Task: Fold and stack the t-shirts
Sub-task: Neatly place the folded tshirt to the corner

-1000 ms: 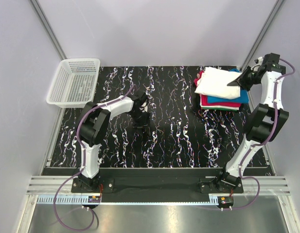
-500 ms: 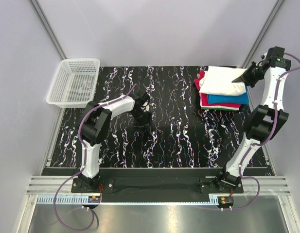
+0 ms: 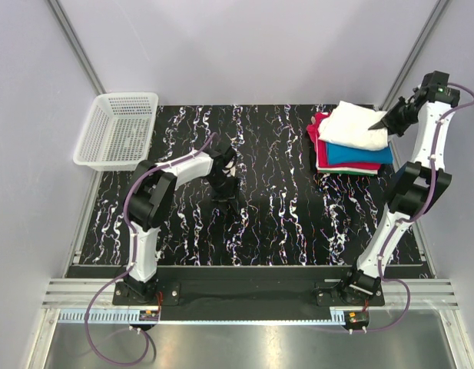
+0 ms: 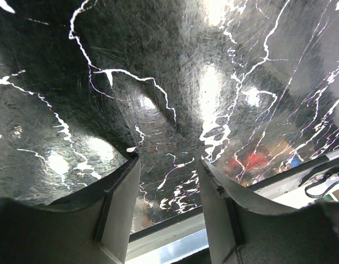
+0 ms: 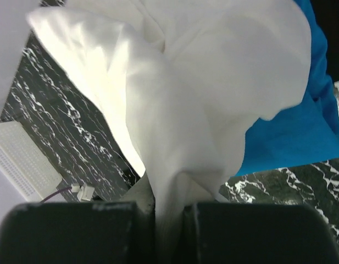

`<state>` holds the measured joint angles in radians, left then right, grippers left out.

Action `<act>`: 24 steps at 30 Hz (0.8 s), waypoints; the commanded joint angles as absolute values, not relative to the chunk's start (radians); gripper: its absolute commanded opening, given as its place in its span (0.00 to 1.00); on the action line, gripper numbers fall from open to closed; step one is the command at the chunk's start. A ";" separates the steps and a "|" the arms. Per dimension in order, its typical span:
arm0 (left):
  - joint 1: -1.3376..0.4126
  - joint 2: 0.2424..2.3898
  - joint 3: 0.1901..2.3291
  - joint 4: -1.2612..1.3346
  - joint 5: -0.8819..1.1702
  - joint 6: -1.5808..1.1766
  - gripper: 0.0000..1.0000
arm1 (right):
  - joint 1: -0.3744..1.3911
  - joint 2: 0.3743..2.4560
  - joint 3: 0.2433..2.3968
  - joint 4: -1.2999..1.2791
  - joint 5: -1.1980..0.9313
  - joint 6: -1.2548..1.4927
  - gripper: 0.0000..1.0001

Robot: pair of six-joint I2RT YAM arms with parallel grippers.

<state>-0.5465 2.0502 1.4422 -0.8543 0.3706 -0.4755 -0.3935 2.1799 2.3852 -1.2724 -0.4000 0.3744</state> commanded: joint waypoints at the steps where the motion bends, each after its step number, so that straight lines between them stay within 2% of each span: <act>1: -0.554 2.069 1.443 -0.816 0.350 -0.463 0.52 | -0.399 2.165 2.306 -1.318 -0.380 0.367 0.01; 2: -0.554 2.071 1.443 -0.816 0.350 -0.462 0.52 | -0.397 2.143 2.287 -1.318 -0.365 0.367 0.10; 3: -0.555 2.074 1.445 -0.816 0.350 -0.462 0.52 | -0.399 2.135 2.257 -1.316 -0.354 0.365 0.24; 5: -0.557 2.079 1.451 -0.816 0.353 -0.460 0.52 | -0.397 2.109 2.238 -1.322 -0.335 0.368 0.15; 6: -0.558 2.082 1.456 -0.816 0.356 -0.457 0.52 | -0.397 2.100 2.224 -1.322 -0.330 0.368 0.21; 8: -0.563 2.086 1.462 -0.816 0.359 -0.459 0.52 | -0.399 2.079 2.224 -1.328 -0.308 0.371 0.42; 9: -0.563 2.086 1.462 -0.818 0.359 -0.457 0.52 | -0.399 2.069 2.224 -1.330 -0.302 0.371 0.31; 10: -0.563 2.086 1.466 -0.816 0.359 -0.456 0.52 | -0.397 2.062 2.226 -1.330 -0.301 0.371 0.31; 13: -0.566 2.088 1.465 -0.815 0.362 -0.449 0.52 | -0.399 2.051 2.250 -1.335 -0.284 0.373 0.42; 15: -0.568 2.086 1.459 -0.815 0.364 -0.445 0.51 | -0.397 2.051 2.288 -1.350 -0.276 0.376 0.39; 22: -0.566 2.069 1.431 -0.795 0.367 -0.439 0.51 | -0.399 2.020 2.344 -1.394 -0.121 0.388 0.42; 23: -0.566 2.065 1.431 -0.793 0.367 -0.439 0.51 | -0.399 2.014 2.339 -1.396 -0.098 0.390 0.50; 24: -0.566 2.063 1.433 -0.792 0.368 -0.434 0.51 | -0.399 2.014 2.335 -1.402 -0.088 0.388 0.50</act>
